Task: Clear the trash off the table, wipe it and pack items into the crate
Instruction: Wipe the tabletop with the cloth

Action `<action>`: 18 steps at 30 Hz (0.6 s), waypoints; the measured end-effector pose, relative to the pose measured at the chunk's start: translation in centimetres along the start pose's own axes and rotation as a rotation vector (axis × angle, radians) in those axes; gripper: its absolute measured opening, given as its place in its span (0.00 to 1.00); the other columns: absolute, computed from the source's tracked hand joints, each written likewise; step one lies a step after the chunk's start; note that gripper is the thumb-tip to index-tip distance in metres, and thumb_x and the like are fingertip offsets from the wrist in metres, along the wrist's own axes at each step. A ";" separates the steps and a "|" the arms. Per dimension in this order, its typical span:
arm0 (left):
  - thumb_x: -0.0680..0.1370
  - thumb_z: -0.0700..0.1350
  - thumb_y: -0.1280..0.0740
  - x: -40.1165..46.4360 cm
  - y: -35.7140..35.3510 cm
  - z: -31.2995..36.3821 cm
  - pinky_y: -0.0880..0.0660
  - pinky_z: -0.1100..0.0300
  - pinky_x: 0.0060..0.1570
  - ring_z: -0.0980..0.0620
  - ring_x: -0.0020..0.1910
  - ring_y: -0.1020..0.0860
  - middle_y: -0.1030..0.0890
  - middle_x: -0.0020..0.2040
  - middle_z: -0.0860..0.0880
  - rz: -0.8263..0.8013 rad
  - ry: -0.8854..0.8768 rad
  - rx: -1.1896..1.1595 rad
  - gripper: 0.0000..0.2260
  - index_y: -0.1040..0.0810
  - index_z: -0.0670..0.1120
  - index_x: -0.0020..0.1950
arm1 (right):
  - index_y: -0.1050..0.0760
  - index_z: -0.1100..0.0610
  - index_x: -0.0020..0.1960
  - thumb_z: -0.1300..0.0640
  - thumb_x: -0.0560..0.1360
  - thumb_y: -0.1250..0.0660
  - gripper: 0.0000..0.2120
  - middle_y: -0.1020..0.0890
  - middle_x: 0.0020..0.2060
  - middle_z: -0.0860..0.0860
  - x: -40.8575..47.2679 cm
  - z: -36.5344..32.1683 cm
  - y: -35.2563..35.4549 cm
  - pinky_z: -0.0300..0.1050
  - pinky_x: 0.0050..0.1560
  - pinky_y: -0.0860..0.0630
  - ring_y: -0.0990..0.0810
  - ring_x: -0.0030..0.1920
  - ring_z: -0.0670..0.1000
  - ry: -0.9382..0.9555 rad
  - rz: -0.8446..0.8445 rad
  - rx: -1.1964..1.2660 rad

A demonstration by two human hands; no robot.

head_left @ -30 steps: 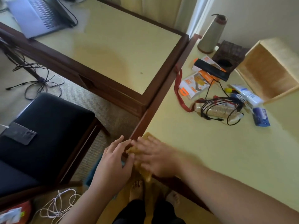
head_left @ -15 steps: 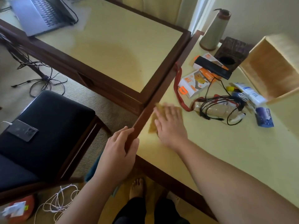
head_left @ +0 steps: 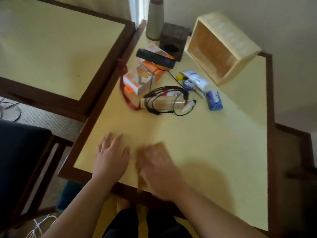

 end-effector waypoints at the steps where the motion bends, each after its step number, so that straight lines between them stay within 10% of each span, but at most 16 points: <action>1: 0.85 0.60 0.41 0.3 -0.7 1.0 0.47 0.40 0.82 0.44 0.85 0.53 0.50 0.87 0.51 -0.004 -0.011 0.013 0.27 0.40 0.59 0.83 | 0.34 0.48 0.80 0.45 0.86 0.48 0.24 0.44 0.84 0.54 -3.0 -1.5 -0.5 0.60 0.83 0.56 0.50 0.84 0.58 0.199 -0.037 -0.019; 5: 0.85 0.60 0.40 1.0 -3.0 4.5 0.47 0.40 0.82 0.46 0.85 0.53 0.50 0.86 0.52 0.018 -0.077 0.062 0.27 0.40 0.59 0.84 | 0.40 0.45 0.82 0.47 0.83 0.43 0.28 0.40 0.83 0.55 -11.1 13.7 -0.1 0.62 0.82 0.55 0.50 0.84 0.59 0.113 -0.029 -0.211; 8: 0.84 0.61 0.40 1.5 -5.1 6.6 0.48 0.40 0.82 0.45 0.85 0.53 0.50 0.87 0.50 0.049 -0.106 0.106 0.27 0.38 0.58 0.83 | 0.60 0.42 0.84 0.43 0.84 0.57 0.30 0.49 0.85 0.57 -13.0 28.4 2.4 0.61 0.82 0.55 0.52 0.84 0.60 -0.531 0.094 -0.010; 11: 0.85 0.59 0.40 1.4 -7.1 8.9 0.49 0.40 0.82 0.45 0.85 0.53 0.48 0.86 0.48 0.056 -0.154 0.137 0.25 0.35 0.57 0.82 | 0.51 0.46 0.85 0.44 0.86 0.55 0.29 0.49 0.85 0.57 -11.5 28.6 2.9 0.63 0.82 0.53 0.51 0.84 0.61 -1.054 0.297 0.159; 16: 0.85 0.59 0.40 1.0 -9.4 12.3 0.53 0.41 0.83 0.45 0.85 0.50 0.44 0.86 0.49 0.063 -0.327 0.179 0.21 0.30 0.60 0.79 | 0.51 0.36 0.83 0.42 0.87 0.50 0.26 0.52 0.85 0.51 -12.7 10.9 -1.1 0.62 0.82 0.53 0.53 0.84 0.58 -0.104 0.063 0.037; 18: 0.85 0.60 0.41 1.4 -10.0 13.3 0.56 0.41 0.83 0.46 0.85 0.51 0.45 0.86 0.50 0.056 -0.387 0.204 0.21 0.30 0.61 0.79 | 0.54 0.34 0.83 0.41 0.86 0.48 0.28 0.56 0.85 0.48 -18.7 14.8 -1.6 0.64 0.82 0.51 0.55 0.85 0.57 -0.086 0.015 0.008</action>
Point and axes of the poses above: each hand's wrist, its own x-axis towards the middle knuckle, its own y-axis out of the back of the hand, z = x × y, the point moved 9 cm from there along x, towards the middle knuckle
